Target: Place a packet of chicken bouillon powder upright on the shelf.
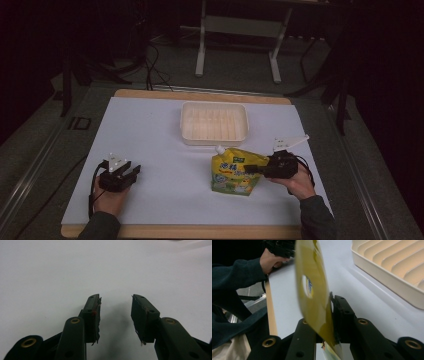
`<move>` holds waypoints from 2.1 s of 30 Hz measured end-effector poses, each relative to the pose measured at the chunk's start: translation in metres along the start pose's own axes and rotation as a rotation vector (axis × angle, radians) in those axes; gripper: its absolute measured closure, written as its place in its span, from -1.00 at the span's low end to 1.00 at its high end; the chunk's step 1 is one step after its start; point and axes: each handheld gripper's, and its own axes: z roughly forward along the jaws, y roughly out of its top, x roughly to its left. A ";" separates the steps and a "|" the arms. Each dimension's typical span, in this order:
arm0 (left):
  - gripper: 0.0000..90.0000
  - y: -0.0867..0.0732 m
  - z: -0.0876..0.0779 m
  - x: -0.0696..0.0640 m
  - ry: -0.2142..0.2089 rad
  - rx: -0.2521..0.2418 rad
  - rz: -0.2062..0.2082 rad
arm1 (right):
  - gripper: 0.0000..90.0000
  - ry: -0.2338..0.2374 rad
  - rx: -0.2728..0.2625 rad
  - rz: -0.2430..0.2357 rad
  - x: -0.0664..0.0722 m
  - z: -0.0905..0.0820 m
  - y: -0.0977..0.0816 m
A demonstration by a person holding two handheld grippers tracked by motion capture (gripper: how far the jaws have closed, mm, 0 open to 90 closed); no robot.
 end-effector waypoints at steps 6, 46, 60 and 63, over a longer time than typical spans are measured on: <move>0.30 0.000 0.000 0.000 0.000 -0.001 0.000 | 0.77 0.028 -0.005 0.012 -0.003 0.007 -0.006; 0.29 0.000 -0.001 0.000 0.005 -0.007 -0.001 | 1.00 -0.084 -0.108 -0.009 0.022 0.004 -0.006; 0.29 0.000 -0.002 0.000 0.008 -0.013 0.002 | 1.00 -0.199 -0.145 0.027 0.021 0.001 -0.006; 0.29 0.000 -0.002 0.000 0.008 -0.015 0.003 | 1.00 -0.225 -0.154 0.027 0.022 0.001 -0.005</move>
